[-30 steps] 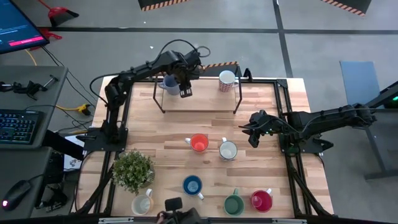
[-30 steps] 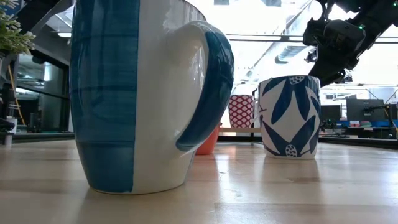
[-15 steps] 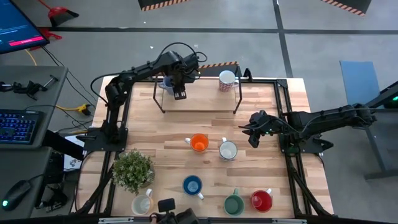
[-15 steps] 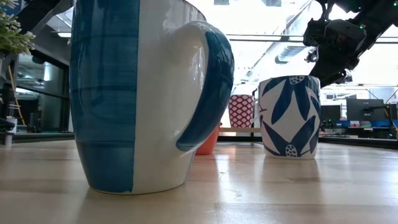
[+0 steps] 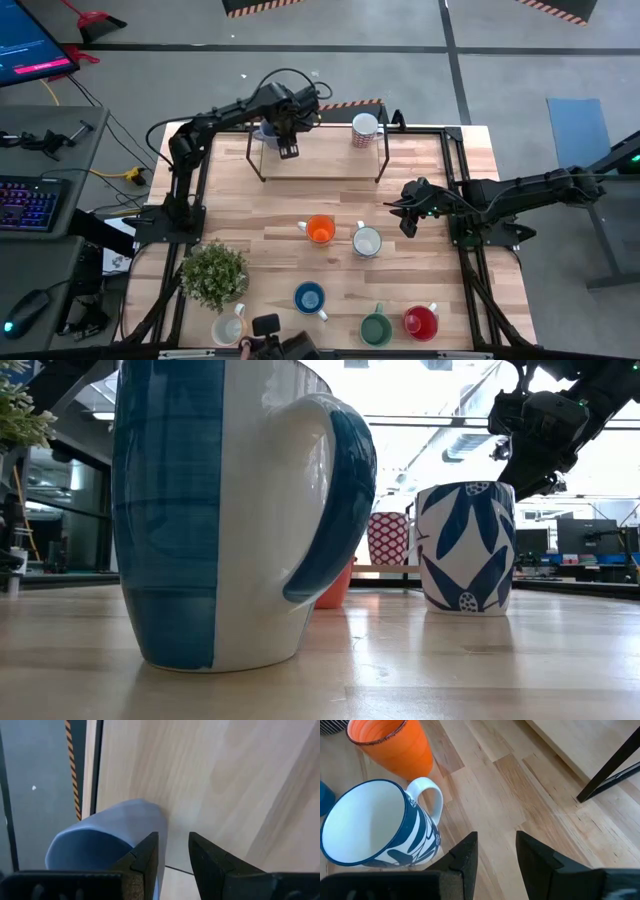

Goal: Place coffee mugs
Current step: Put the light purple mug on the shelf, then put the blue white floral mug on the shelf

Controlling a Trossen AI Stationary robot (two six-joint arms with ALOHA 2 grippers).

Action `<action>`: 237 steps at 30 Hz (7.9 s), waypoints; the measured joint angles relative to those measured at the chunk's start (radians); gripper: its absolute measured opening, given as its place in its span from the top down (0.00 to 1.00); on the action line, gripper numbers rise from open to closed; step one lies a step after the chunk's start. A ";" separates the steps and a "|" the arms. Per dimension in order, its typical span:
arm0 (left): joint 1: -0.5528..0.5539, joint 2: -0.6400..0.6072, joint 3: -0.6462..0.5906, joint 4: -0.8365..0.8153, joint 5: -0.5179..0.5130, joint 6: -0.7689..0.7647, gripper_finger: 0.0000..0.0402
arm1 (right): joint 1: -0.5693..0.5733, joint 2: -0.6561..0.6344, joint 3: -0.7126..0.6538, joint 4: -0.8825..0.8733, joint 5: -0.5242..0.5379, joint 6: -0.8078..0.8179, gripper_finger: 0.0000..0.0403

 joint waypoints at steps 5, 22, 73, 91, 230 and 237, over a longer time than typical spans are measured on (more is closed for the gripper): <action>0.006 0.000 0.000 0.010 0.000 0.000 0.75 | 0.000 0.000 0.000 0.000 0.000 0.000 0.72; -0.326 -0.003 0.115 -0.044 0.514 -0.228 0.75 | 0.000 0.000 0.000 -0.010 -0.063 -0.012 0.72; -0.766 -0.851 -1.006 0.449 -0.035 -0.682 0.75 | 0.020 0.531 0.511 -0.279 -0.239 -0.247 0.72; -0.766 -0.910 -1.080 0.456 -0.075 -0.680 0.75 | 0.046 0.626 0.521 -0.263 -0.213 -0.193 0.72; -0.767 -1.044 -1.120 0.504 -0.119 -0.656 0.75 | -0.655 1.412 1.816 -0.705 -0.154 -0.617 0.78; -0.767 -1.044 -1.120 0.504 -0.098 -0.656 0.75 | -0.641 1.341 1.817 -0.780 -0.154 -0.614 0.78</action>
